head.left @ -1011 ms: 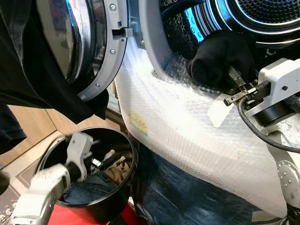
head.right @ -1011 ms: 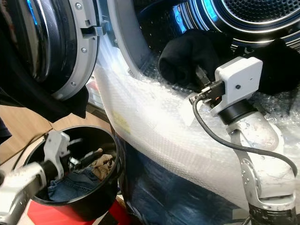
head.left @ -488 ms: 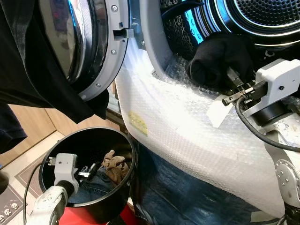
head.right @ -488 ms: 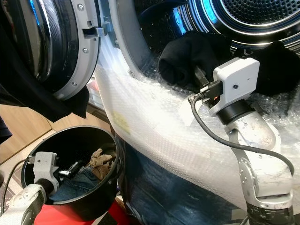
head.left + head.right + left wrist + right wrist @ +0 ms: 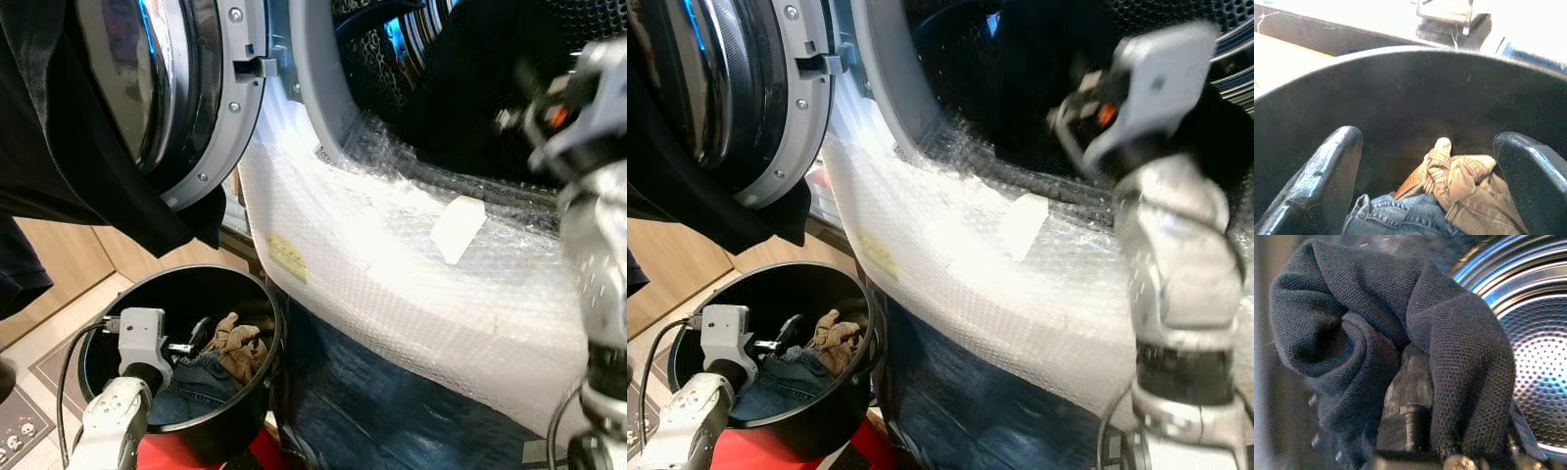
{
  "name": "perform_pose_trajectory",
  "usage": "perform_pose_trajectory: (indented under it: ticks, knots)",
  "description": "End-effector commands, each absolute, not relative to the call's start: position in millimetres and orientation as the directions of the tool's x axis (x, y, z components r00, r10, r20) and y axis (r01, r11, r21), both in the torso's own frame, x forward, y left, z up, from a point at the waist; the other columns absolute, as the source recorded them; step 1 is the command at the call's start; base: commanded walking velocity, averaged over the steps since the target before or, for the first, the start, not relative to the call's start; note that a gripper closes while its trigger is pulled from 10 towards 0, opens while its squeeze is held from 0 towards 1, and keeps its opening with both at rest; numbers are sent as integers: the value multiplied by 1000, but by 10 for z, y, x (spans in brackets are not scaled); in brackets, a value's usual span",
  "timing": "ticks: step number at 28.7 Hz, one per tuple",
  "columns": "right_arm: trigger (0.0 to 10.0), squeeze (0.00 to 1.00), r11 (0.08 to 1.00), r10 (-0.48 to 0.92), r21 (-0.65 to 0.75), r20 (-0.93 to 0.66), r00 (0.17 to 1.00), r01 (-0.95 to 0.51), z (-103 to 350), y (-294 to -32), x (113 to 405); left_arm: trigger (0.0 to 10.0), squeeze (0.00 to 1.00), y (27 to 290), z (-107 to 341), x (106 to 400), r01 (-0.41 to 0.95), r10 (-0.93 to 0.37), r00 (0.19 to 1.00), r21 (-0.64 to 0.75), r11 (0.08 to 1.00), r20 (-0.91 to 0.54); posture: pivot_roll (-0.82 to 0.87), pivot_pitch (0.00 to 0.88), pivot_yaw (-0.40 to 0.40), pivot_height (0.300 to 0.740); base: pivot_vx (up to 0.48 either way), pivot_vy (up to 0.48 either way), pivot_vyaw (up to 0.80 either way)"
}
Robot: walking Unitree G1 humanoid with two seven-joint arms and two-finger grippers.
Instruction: Clothes washing
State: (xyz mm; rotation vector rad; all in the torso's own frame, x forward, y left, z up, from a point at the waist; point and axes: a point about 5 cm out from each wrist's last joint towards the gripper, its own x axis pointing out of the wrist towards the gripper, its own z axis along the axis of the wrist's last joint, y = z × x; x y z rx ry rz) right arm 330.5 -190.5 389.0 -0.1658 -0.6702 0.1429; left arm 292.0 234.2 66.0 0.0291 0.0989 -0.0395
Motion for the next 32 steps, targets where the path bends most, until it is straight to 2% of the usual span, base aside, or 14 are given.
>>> perform_pose_trajectory:
  ticks: [1, 3, 11, 16, 17, 20, 21, 23, 24, 27, 28, 32]
  knots:
    - [0, 0, 988, 133, -150, 670, 730, -42, 4157, -1968, 3263, 10000, 0, 2345, 607, 2882, 32, -29, 993, 24, 999, -113, -17, 82, -30, 740, 0, 0, 0]
    - [0, 0, 989, 125, -140, 677, 725, -40, 4243, -1960, 3283, 10000, 0, 2338, 595, 2868, 34, -32, 993, 22, 999, -115, -22, 83, -29, 740, 0, 0, 0]
    - [0, 0, 994, -110, 66, 577, 809, 88, 4690, -2033, 3660, 10000, 0, 2352, 610, 2856, 35, -32, 994, 36, 999, -103, -21, 83, -46, 740, 0, 0, 0]
    - [0, 0, 981, -174, 153, 456, 873, 116, 4649, -2051, 3832, 10000, 0, 2345, 594, 2856, 24, -21, 994, 21, 999, -108, -36, 81, -45, 740, 0, 0, 0]
    - [0, 0, 973, -210, 173, 387, 898, 153, 4586, -2065, 3901, 10000, 0, 2321, 592, 2858, 36, -33, 994, 22, 999, -109, -36, 81, -45, 740, 0, 0, 0]
    - [0, 0, 965, -254, 144, 295, 921, 220, 4458, -2064, 3986, 10000, 0, 2302, 599, 2867, 39, -37, 994, 20, 999, -107, -40, 81, -49, 740, 0, 0, 0]
    - [1412, 0, 954, -301, 86, 256, 919, 288, 4370, -2084, 4019, 10000, 0, 2297, 596, 2870, 41, -39, 993, 18, 999, -109, -40, 78, -53, 740, 0, 0, 0]
    - [1412, 0, 950, -313, 71, 250, 916, 305, 4353, -2091, 4023, 10000, 0, 2295, 594, 2871, 41, -39, 993, 18, 999, -110, -40, 78, -53, 740, 0, 0, 0]
    - [10000, 0, 945, -326, 64, 230, 917, 320, 4294, -2097, 4043, 10000, 0, 2302, 568, 2863, 39, -36, 992, 27, 999, -122, -38, 83, -56, 740, 0, 0, 0]
    - [10000, 0, 950, -313, 67, 218, 924, 306, 4265, -2060, 4063, 10000, 0, 2309, 547, 2844, 26, -24, 992, 11, 1000, -127, -37, 86, -58, 740, 0, 0, 0]
    - [10000, 1000, 951, -308, 61, 232, 923, 302, 4284, -2050, 4062, 10000, 0, 2309, 547, 2836, 25, -23, 992, 10, 1000, -125, -40, 89, -59, 740, 0, 0, 0]
    - [10000, 1000, 948, -313, 34, 255, 915, 315, 4315, -2052, 4054, 10000, 0, 2298, 531, 2818, 34, -31, 991, 20, 999, -134, -41, 95, -59, 740, 0, 0, 0]
